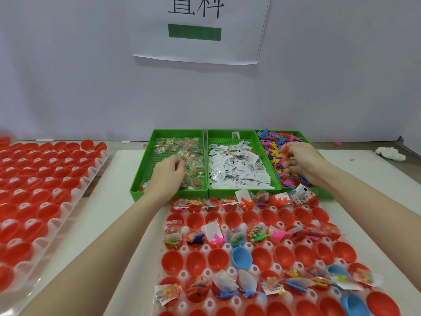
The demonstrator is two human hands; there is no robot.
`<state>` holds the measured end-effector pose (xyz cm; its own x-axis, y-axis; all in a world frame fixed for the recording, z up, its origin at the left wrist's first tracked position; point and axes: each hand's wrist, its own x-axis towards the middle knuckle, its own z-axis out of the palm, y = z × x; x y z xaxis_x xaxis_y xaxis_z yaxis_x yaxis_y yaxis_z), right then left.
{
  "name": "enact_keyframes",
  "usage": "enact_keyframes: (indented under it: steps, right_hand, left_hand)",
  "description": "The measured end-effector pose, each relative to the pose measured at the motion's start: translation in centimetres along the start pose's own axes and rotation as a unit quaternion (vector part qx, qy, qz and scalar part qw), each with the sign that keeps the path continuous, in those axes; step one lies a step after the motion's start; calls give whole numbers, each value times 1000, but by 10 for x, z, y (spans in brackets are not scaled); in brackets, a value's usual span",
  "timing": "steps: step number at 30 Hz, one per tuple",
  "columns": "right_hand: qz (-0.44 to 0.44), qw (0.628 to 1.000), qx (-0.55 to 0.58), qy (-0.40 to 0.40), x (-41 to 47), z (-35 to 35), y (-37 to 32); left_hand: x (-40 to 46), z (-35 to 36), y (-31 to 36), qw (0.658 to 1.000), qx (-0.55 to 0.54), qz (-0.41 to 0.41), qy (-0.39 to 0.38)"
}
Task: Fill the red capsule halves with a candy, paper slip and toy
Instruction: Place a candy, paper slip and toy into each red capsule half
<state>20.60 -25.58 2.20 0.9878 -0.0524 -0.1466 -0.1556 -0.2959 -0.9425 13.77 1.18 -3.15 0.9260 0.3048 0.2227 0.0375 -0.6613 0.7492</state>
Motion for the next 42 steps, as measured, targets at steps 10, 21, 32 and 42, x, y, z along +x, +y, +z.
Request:
enact_keyframes:
  steps: [10, 21, 32, 42]
  right_hand:
    - [-89, 949, -301, -23, -7, 38, -9]
    - [-118, 872, -466, -90, -10, 59, -6]
    - [-98, 880, -462, -49, -12, 65, -5]
    - [-176, 854, -490, -10, -17, 66, 2]
  left_hand:
    - [1, 1, -2, 1000, 21, 5, -12]
    - [3, 2, -5, 999, 29, 6, -13]
    - [1, -4, -2, 998, -20, 58, -24]
    - [-4, -12, -1, 992, -128, 0, -17]
